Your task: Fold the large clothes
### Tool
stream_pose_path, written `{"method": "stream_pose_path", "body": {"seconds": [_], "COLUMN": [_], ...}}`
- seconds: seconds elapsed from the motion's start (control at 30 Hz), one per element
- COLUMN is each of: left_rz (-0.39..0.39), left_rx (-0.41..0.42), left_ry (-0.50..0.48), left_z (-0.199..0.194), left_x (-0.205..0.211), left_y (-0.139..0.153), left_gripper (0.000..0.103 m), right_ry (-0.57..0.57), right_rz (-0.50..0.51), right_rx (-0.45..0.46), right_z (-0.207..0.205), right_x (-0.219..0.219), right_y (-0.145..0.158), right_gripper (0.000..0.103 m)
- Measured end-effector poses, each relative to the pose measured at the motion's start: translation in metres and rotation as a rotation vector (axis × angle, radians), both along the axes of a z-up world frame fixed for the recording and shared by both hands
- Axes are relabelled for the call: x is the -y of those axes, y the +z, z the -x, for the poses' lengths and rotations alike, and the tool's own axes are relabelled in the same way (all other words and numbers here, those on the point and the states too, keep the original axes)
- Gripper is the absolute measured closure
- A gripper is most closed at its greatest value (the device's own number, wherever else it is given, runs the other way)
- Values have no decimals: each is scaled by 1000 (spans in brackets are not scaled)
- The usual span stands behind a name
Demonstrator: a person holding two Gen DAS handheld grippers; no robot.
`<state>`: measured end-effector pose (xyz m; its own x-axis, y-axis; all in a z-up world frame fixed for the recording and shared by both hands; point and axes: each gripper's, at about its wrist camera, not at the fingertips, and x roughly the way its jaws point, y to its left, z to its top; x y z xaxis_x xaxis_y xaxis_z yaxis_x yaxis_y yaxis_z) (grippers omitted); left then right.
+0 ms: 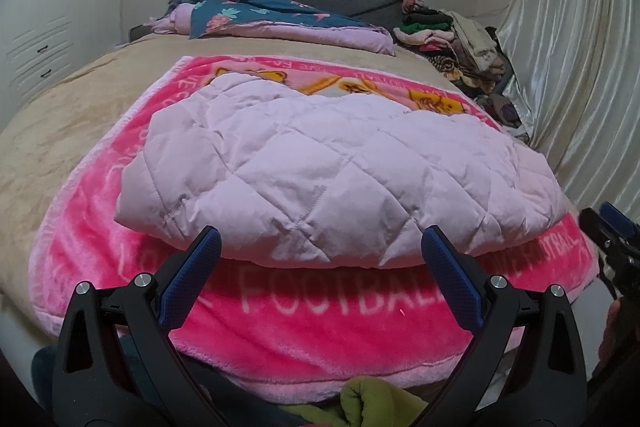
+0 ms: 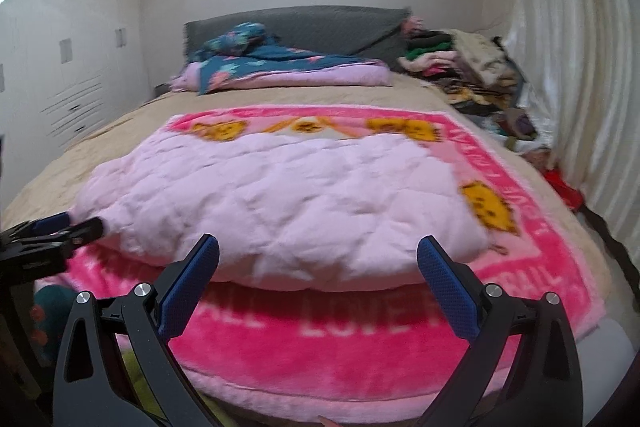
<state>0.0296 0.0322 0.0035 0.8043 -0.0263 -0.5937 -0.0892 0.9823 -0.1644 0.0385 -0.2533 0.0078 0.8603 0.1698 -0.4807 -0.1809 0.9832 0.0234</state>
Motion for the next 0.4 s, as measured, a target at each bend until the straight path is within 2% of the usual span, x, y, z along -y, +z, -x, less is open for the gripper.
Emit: {"method": "stream_pose_path", "body": {"seconds": [0.1, 0.2, 0.27, 0.37, 0.4], "left_rz": [4, 12, 16, -14, -49], "left_rx": [3, -4, -5, 0, -4], "left_ry": [32, 106, 174, 340, 448], "left_z": [-3, -11, -19, -30, -33], "left_x": [-11, -43, -78, -156, -197], "left_y": [1, 3, 6, 13, 16], "left_gripper": [9, 9, 9, 9, 9], "right_ry": [-122, -273, -423, -662, -768], "right_rz": [1, -2, -5, -46, -45], "right_rx": [-3, -18, -57, -143, -178], "right_z": [-1, -1, -3, -5, -3], "right_x": [36, 93, 147, 246, 285], "right_y": [-3, -13, -27, -60, -76], "right_gripper": [4, 4, 4, 4, 4]}}
